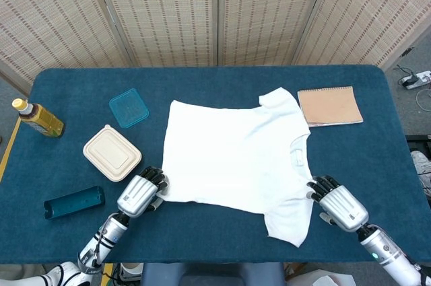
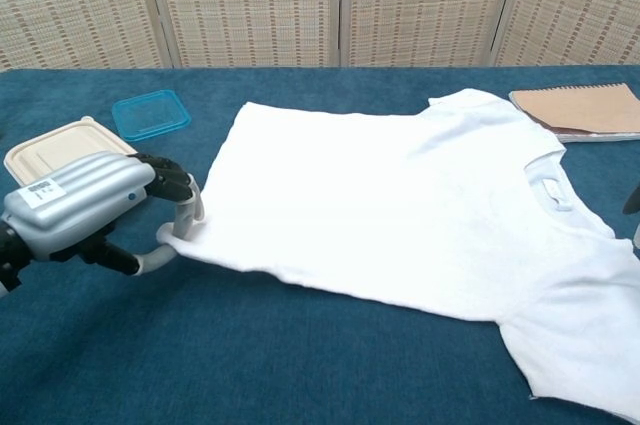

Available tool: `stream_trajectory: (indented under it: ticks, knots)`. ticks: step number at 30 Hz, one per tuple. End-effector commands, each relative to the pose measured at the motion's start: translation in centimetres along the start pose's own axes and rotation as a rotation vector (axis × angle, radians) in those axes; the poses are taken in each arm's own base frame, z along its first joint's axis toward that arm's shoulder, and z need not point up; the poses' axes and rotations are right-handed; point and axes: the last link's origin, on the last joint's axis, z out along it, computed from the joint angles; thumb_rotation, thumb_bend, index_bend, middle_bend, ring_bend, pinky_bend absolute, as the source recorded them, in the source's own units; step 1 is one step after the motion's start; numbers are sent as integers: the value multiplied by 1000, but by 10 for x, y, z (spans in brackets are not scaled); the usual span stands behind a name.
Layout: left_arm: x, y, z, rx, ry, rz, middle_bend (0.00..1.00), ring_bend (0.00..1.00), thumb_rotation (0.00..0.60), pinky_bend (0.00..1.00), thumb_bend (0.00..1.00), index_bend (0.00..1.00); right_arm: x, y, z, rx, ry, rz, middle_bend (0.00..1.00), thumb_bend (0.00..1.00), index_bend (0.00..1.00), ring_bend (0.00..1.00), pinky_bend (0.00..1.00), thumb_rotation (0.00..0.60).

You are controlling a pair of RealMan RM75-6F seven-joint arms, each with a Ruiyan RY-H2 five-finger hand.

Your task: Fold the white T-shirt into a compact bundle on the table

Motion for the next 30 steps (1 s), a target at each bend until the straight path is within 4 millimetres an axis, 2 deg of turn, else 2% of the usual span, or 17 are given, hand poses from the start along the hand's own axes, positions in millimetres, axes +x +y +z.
stream_trajectory:
  ticks: [1, 10, 23, 30]
  knots:
    - [-1, 0, -1, 4, -4, -3, 385, 249, 600, 196, 598, 747, -10, -2, 9, 36, 10, -5, 262, 112, 407, 160, 220, 600]
    - [-2, 1, -2, 5, -12, -13, 385, 246, 600, 196, 597, 745, -30, -3, 16, 58, 0, -6, 262, 112, 429, 160, 220, 600]
    - [-3, 3, -1, 5, -17, -23, 385, 241, 600, 196, 597, 745, -43, 5, 12, 57, -35, -6, 268, 112, 448, 160, 220, 600]
    - [-3, 2, 0, 13, -18, -27, 385, 238, 600, 197, 596, 745, -45, 6, 18, 61, -31, -8, 270, 112, 448, 160, 220, 600]
